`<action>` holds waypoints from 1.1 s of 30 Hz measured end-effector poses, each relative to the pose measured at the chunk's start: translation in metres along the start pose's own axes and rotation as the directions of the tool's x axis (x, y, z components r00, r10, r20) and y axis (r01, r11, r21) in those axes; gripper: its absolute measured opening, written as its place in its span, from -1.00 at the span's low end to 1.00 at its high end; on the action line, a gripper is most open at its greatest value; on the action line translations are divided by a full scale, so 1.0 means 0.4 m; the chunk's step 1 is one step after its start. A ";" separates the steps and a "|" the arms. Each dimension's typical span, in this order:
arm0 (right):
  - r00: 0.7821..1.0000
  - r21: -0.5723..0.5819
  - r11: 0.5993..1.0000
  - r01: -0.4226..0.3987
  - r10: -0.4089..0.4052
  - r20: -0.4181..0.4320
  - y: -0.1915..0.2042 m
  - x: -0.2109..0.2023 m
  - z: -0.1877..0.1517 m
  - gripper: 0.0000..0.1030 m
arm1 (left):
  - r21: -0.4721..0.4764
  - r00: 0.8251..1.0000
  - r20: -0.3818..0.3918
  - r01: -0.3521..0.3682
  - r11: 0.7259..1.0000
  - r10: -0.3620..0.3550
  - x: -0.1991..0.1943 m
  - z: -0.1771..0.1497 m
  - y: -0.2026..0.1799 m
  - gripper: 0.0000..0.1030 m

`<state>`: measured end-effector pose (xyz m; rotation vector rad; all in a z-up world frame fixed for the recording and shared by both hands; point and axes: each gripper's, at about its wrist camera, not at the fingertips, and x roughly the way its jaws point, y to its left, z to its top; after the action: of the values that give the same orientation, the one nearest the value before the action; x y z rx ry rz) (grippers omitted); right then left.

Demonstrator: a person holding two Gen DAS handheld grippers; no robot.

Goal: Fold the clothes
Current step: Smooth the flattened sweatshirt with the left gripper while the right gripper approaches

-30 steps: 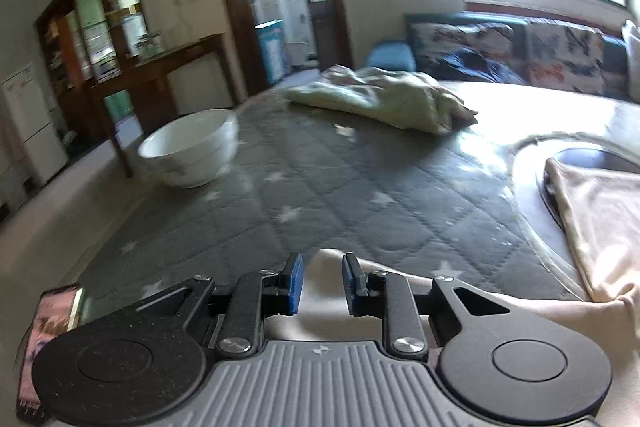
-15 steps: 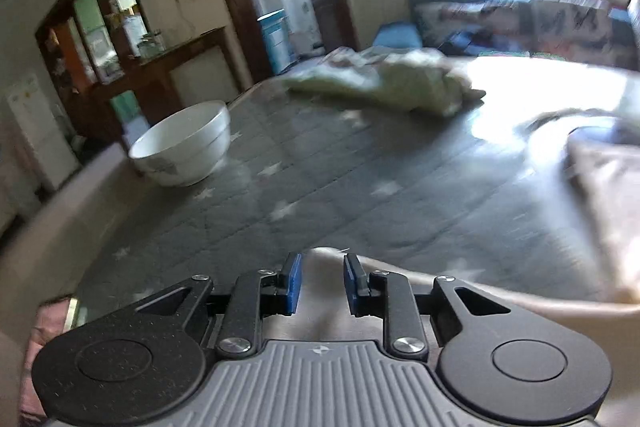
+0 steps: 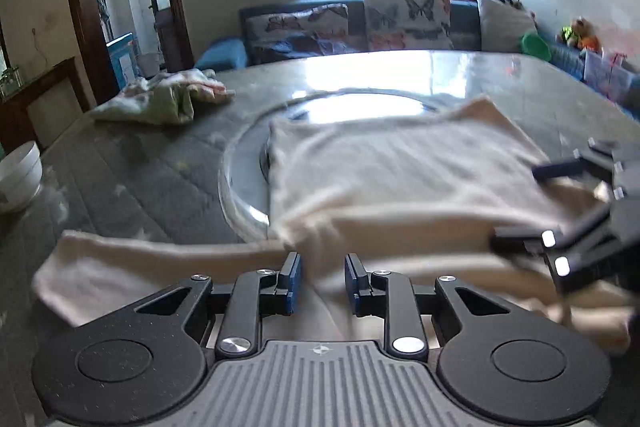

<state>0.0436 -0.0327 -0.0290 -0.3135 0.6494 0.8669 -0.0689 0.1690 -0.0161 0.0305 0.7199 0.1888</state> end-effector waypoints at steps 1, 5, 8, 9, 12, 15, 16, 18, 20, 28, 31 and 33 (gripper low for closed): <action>1.000 0.000 1.000 0.000 0.000 0.000 -0.001 0.000 0.000 1.00 | 0.004 1.000 0.000 -0.004 1.000 0.004 -0.005 -0.011 -0.002 -0.48; 1.000 -0.004 1.000 0.003 -0.003 -0.001 0.000 -0.002 0.000 1.00 | 0.026 1.000 0.000 -0.020 0.999 0.020 -0.030 -0.051 -0.009 -0.47; 1.000 0.000 1.000 0.016 -0.016 0.006 0.006 -0.018 0.007 1.00 | 0.039 1.000 -0.001 -0.027 0.999 0.027 -0.058 -0.068 -0.013 -0.46; 1.000 0.005 1.000 0.023 -0.023 0.010 0.008 -0.025 0.010 1.00 | 0.034 1.000 -0.001 -0.025 0.999 0.025 -0.066 -0.076 -0.010 -0.46; 0.999 -0.023 0.999 -0.028 0.028 0.017 0.028 -0.061 0.016 1.00 | 0.030 1.000 -0.002 -0.024 0.999 0.024 -0.088 -0.095 -0.005 -0.46; 0.998 -0.107 0.993 -0.056 0.056 0.000 0.072 -0.083 0.005 1.00 | 0.039 1.000 -0.005 -0.018 0.999 0.019 -0.104 -0.104 -0.010 -0.46; 0.997 -0.127 0.989 -0.071 0.070 -0.008 0.086 -0.089 -0.004 1.00 | 0.042 1.000 -0.007 -0.019 0.999 0.019 -0.108 -0.105 -0.011 -0.46; 0.994 -0.162 0.981 -0.105 0.102 -0.026 0.112 -0.100 -0.023 1.00 | 0.045 1.000 -0.012 -0.017 0.999 0.018 -0.117 -0.107 -0.007 -0.41; 0.994 -0.210 0.971 -0.113 0.110 -0.028 0.134 -0.118 -0.045 1.00 | 0.044 1.000 -0.014 -0.016 0.999 0.016 -0.130 -0.101 -0.005 -0.29; 0.986 -0.191 0.968 -0.163 0.164 -0.009 0.130 -0.201 -0.037 0.78 | 0.101 0.987 0.029 0.157 0.982 -0.160 -0.208 -0.068 -0.051 -0.28; 0.980 -0.157 0.967 -0.199 0.192 -0.056 0.121 -0.213 -0.035 0.57 | 0.154 0.967 0.016 0.248 0.956 -0.254 -0.214 -0.071 -0.084 -0.29; 0.974 -0.146 0.964 -0.222 0.211 -0.087 0.124 -0.219 -0.042 0.44 | 0.194 0.962 -0.009 0.270 0.943 -0.273 -0.206 -0.080 -0.104 -0.29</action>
<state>-0.0434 -0.0632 0.0144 -0.4200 0.6916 1.1235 -0.1438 0.1118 0.0098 0.1180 0.7151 -0.1465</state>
